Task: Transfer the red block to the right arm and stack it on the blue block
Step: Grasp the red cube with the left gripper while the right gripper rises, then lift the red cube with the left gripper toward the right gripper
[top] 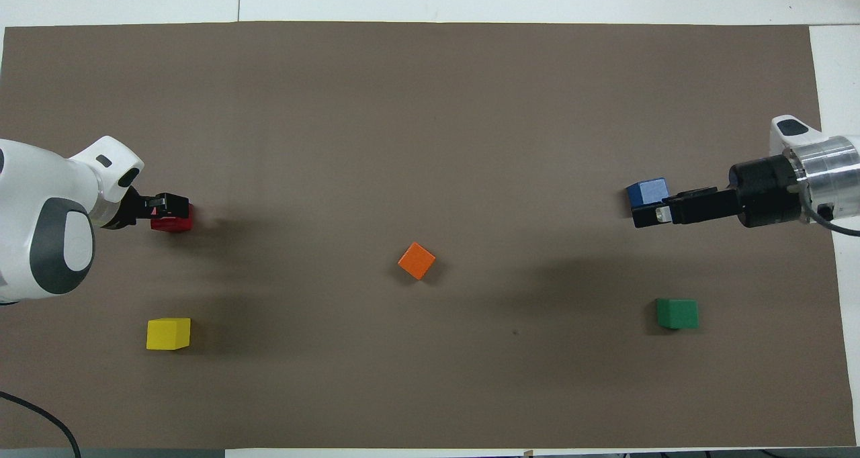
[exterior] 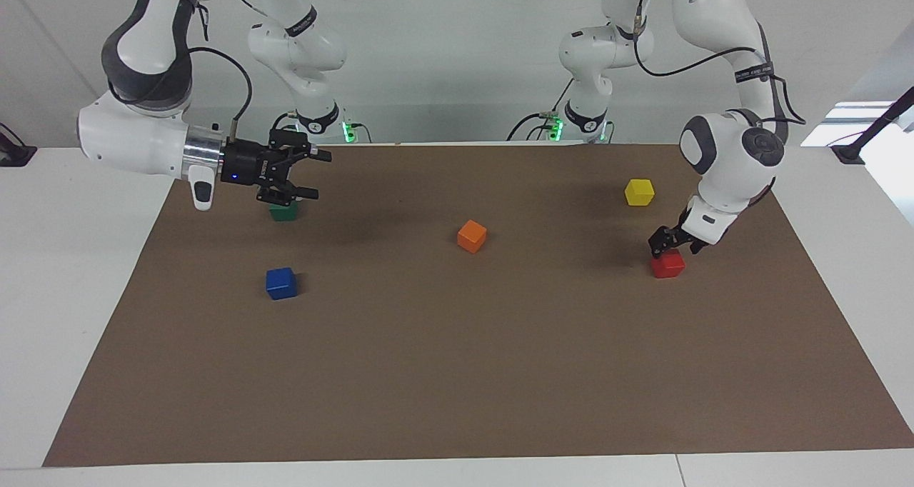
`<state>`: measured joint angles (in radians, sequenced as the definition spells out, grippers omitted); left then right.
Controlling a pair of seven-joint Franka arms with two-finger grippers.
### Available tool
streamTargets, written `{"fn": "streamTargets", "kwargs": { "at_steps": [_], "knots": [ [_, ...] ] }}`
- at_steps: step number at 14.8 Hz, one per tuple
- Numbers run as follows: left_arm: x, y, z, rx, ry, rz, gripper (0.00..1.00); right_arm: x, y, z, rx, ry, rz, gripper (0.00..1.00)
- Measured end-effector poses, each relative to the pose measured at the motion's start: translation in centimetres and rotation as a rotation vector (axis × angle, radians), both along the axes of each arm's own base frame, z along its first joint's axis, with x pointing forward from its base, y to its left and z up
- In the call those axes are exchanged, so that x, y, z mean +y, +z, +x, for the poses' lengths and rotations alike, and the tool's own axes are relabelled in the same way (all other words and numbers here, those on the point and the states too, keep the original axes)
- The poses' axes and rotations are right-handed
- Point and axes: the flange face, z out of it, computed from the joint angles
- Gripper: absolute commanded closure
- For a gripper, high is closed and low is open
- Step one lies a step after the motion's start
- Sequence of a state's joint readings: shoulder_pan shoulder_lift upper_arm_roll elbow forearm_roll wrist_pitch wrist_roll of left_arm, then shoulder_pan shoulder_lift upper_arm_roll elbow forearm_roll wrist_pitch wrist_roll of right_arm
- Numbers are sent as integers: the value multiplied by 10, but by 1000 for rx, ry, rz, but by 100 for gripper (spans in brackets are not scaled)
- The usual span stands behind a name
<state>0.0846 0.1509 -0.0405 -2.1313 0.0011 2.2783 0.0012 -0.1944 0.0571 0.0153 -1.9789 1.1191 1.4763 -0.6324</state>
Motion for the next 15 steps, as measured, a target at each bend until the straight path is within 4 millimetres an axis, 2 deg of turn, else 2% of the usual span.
{"fn": "streamTargets", "kwargs": {
  "at_steps": [2, 7, 8, 9, 11, 12, 13, 15],
  "knots": [
    [0, -8, 2, -1, 1, -1, 0, -2, -19, 5, 55, -28, 134, 0],
    [-2, -22, 3, 11, 1, -3, 0, 0, -100, 23, 183, -68, 457, 0],
    [-2, -23, 3, 13, 1, -3, 12, 3, -107, 26, 200, -76, 503, 0],
    [-2, -24, 3, 15, 5, -3, 36, 8, -109, 28, 218, -79, 562, 0],
    [-2, -24, 3, 16, 47, -3, 68, 20, -111, 32, 239, -77, 650, 0],
    [-2, -25, 3, 17, 72, -3, 96, 28, -110, 34, 242, -78, 693, 0],
    [-3, -25, 3, 19, 87, -3, 100, 38, -109, 37, 250, -80, 735, 0],
    [-3, -26, 3, 21, 100, -3, 100, 62, -106, 44, 270, -87, 806, 0]
  ]
}}
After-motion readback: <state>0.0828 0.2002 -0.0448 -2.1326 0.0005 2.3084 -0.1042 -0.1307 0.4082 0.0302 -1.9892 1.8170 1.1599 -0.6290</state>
